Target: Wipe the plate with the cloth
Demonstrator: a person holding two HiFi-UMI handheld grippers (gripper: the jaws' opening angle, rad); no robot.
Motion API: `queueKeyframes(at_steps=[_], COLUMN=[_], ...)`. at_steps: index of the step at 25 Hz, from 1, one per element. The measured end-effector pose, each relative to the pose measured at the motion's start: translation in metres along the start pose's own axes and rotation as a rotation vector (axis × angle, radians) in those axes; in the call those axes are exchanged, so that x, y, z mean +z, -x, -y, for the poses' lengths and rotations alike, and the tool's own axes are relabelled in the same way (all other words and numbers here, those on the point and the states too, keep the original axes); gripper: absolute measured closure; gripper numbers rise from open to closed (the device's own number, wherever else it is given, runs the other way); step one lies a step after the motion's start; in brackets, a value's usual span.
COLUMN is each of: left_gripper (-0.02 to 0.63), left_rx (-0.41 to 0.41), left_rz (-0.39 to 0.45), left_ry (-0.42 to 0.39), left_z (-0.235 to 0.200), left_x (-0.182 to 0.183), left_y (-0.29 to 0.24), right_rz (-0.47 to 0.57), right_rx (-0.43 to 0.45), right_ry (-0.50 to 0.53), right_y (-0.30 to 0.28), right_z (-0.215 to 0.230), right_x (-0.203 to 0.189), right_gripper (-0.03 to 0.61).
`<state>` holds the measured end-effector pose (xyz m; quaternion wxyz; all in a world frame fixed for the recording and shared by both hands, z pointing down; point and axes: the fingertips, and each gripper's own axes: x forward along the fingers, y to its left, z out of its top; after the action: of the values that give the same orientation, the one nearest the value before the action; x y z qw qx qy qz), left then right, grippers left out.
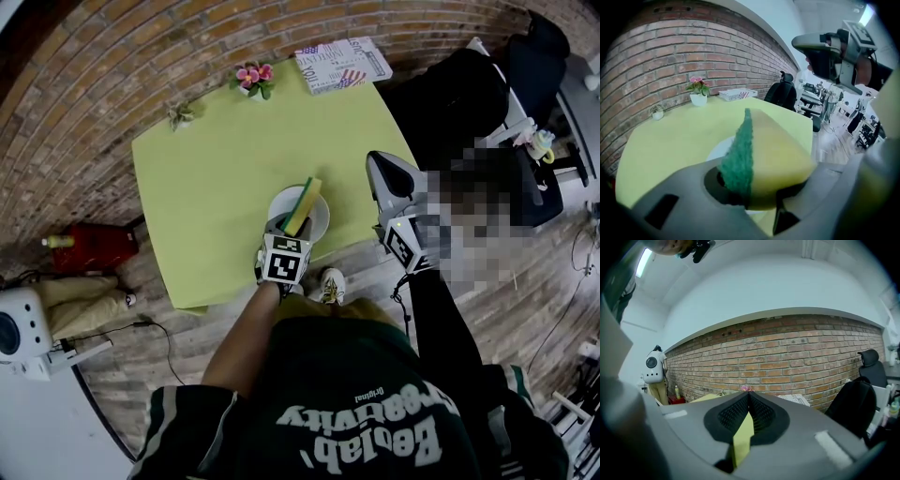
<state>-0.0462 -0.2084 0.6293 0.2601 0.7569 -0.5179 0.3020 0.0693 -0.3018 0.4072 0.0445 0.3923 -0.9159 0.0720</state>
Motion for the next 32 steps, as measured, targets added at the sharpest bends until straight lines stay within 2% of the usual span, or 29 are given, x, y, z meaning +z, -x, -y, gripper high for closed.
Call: queueKeyframes(at_steps=[8,18,23,26,29,32], left_gripper=[0.485,0.483,0.483,0.485,0.485,0.483], left_rx=[0.044,0.183,0.197,0.163,0.085,0.014], left_rz=[-0.01,-0.023,-0.013,0.027,0.051,0.027], left_ry=[0.005,0.083,0.106,0.119,0.073,0.029], left_z=[-0.012,-0.066,-0.069,-0.054,-0.022,0.009], left_x=[-0.004,-0.035,-0.033,-0.015,0.002,0.001], left_y=[0.005,0.043,0.047,0.047,0.038,0.022], right_rz=[0.0,0.016,0.015,0.015,0.015,0.016], right_rx=[0.002,0.033,0.047,0.042,0.027,0.008], right_ry=[0.006,0.009,0.012,0.013,0.014,0.013], right_y=[0.002,-0.001,-0.003,0.0,0.005,0.01], right_z=[-0.001,-0.017,-0.024,-0.023,-0.018,-0.011], right_x=[0.003,0.007,0.008,0.008,0.008,0.008], right_gripper=[0.565,0.565,0.565,0.565,0.565,0.565])
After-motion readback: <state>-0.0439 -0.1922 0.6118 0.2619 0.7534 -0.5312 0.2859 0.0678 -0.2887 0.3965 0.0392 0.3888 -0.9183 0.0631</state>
